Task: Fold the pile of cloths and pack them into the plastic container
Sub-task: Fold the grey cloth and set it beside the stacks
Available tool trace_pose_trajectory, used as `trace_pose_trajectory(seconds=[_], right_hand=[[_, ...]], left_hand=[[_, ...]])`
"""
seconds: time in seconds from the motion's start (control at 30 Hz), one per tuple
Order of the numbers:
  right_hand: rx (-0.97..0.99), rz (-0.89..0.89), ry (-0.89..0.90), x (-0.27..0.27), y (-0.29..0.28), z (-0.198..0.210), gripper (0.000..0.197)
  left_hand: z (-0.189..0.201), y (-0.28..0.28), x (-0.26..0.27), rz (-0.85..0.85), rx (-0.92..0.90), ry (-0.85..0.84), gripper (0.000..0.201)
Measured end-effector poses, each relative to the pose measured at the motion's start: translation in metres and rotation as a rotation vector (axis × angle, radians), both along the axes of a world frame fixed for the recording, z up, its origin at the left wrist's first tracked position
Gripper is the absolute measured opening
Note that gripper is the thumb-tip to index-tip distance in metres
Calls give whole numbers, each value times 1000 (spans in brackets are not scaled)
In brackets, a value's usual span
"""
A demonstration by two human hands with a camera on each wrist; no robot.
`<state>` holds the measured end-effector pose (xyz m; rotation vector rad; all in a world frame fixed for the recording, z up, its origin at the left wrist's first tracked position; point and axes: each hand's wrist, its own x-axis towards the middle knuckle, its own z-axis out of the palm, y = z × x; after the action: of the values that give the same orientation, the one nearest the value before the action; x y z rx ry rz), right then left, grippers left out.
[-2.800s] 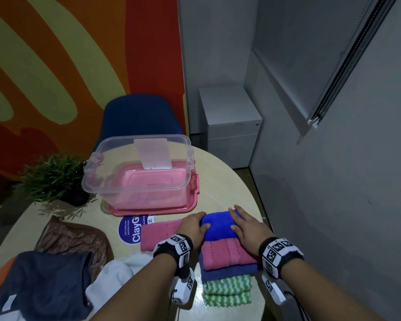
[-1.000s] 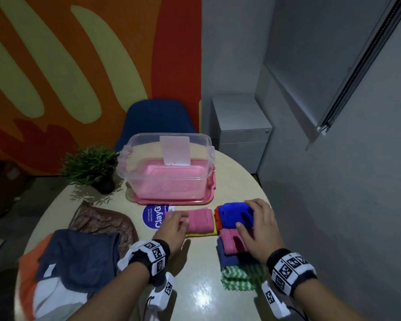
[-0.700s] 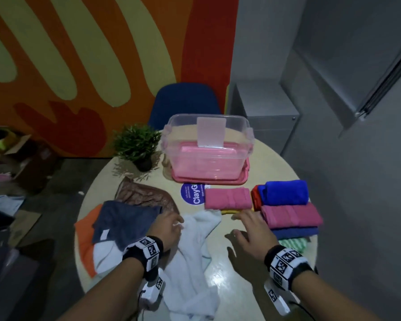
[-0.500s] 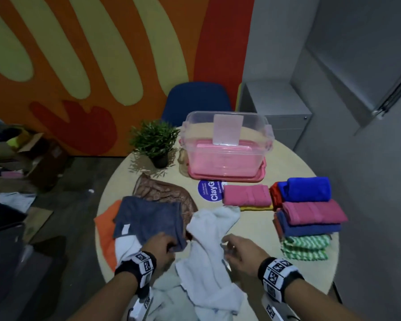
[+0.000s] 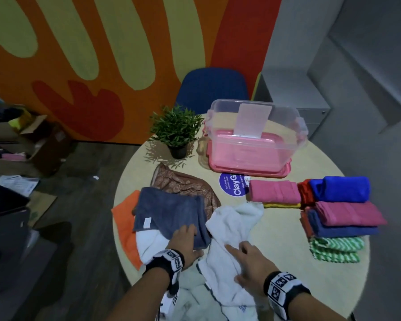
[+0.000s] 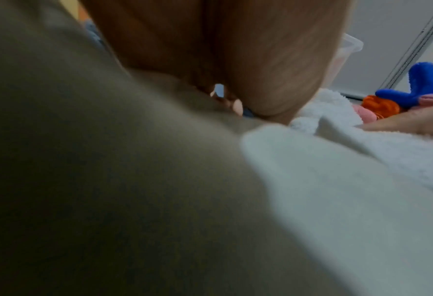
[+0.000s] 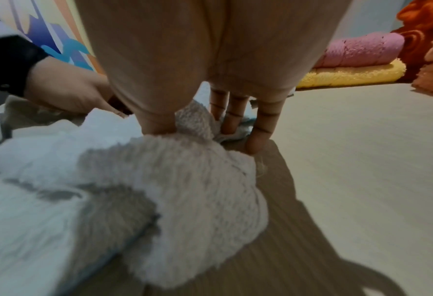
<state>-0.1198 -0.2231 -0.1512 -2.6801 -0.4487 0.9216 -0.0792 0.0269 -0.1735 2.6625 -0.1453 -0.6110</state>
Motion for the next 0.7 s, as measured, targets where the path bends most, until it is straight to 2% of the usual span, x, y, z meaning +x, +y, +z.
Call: trace_pose_trajectory(seconds=[0.1,0.2,0.3,0.37,0.4,0.47,0.53,0.57,0.63,0.7], right_hand=[[-8,-5,-5,0,-1,-2,84],[10,-14,-7,0,-2,-4,86],[15,-6,20,1,-3,0,86],[-10,19,76,7,-2,11,84],[-34,34,124,12,-2,19,81],[-69,62,166,27,1,42,66],[-15,-1,11,43,5,69,56],[69,-77,-129,49,7,81,62],[369,-247,-367,61,14,107,85],[644,-290,-534,71,20,133,94]], left_hand=[[-1,-2,4,3,14,-9,18],[5,-1,7,65,-57,7,8],[25,4,17,193,-178,-33,10],[47,5,28,254,-182,-155,9],[62,5,33,243,-183,-225,13],[99,-2,41,188,-299,-282,17],[134,-11,45,92,-437,-273,20],[148,-15,48,14,-472,-296,20],[174,-26,49,-149,-480,-342,17],[194,-37,50,-275,-469,-337,23]])
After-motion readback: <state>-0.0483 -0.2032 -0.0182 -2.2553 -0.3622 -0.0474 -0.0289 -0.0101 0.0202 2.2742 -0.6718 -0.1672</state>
